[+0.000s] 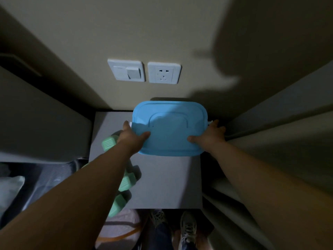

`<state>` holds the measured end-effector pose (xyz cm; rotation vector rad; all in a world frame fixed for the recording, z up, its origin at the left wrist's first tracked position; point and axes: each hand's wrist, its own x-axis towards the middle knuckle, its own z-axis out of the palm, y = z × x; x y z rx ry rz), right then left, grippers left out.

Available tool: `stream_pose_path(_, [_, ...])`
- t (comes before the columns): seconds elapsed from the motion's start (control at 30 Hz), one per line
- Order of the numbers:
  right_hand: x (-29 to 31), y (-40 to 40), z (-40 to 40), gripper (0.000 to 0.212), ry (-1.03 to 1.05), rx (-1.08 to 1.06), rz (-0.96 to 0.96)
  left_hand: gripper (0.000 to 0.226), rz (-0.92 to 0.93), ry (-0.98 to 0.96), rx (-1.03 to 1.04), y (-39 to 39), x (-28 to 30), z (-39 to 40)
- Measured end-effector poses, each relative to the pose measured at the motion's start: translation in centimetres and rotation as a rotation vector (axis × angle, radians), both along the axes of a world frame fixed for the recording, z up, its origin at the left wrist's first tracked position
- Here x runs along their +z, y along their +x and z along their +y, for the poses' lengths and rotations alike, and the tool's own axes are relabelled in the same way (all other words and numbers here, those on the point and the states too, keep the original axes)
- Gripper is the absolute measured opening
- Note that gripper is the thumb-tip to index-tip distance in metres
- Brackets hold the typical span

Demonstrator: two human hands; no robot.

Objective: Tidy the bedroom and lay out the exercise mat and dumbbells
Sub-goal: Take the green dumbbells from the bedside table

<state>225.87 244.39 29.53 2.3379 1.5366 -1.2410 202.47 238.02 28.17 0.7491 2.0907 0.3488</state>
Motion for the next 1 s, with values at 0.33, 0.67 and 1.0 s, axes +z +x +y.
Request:
stream_pose_path(0.33, [0.1,-0.5,-0.8,0.088,0.056,0.001,-0.014,0.097,0.118,-0.066,-0.023,0.0,0.3,-0.3])
stream_pose_path(0.67, [0.2,-0.3,-1.0,0.081,0.042,-0.03,0.148,0.076,0.262,-0.003,-0.086,0.7,-0.1,-0.9])
stream_pose_path(1.0, [2.6,-3.9,-3.5,0.071,0.235,0.292,-0.3,0.082,0.269,-0.016,-0.165,0.5,0.5,-4.2])
